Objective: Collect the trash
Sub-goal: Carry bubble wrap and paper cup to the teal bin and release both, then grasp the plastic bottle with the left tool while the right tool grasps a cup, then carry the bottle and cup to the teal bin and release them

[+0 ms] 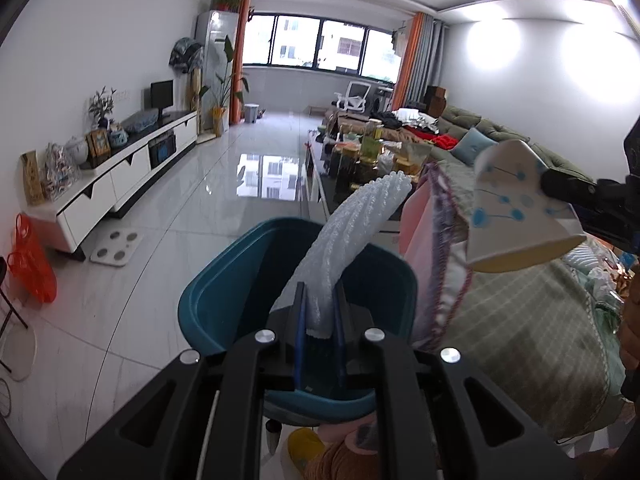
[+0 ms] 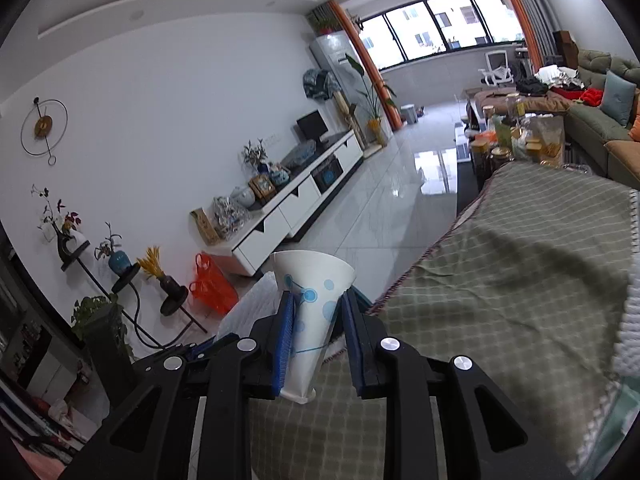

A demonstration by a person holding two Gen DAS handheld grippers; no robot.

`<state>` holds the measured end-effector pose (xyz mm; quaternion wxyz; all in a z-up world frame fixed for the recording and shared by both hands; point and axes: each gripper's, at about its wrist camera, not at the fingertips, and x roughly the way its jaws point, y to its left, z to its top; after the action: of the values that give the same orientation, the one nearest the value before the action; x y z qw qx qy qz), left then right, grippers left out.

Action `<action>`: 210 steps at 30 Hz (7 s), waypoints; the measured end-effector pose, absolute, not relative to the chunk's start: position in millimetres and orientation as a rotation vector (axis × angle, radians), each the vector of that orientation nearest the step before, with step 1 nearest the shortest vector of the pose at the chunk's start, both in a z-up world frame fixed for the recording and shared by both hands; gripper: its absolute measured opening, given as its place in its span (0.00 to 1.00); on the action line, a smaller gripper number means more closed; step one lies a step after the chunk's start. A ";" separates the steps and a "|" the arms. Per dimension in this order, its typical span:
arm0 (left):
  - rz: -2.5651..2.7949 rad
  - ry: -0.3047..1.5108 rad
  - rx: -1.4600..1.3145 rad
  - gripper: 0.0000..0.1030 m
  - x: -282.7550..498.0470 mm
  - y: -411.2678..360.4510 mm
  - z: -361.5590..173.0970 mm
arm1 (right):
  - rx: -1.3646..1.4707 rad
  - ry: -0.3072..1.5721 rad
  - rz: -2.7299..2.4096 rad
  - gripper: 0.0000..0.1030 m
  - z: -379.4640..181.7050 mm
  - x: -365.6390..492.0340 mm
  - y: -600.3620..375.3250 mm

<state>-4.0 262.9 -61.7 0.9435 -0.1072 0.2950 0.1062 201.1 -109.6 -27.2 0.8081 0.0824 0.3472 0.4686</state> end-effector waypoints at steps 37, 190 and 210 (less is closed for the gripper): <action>0.113 0.553 -0.248 0.63 14.6 235.6 -49.9 | 0.100 0.777 0.994 0.47 -27.9 196.3 -90.4; 0.177 0.678 -0.403 0.16 31.1 280.5 -89.5 | 0.119 0.897 1.115 0.03 -58.5 209.6 -46.9; 0.170 0.654 -0.378 0.53 36.7 269.0 -87.0 | 0.103 0.862 1.067 0.27 -48.6 202.2 -64.4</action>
<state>36.7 269.0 -87.0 0.9260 -0.1842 0.3191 0.0827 202.2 -64.4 -48.6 0.7727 0.0476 0.3980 0.4923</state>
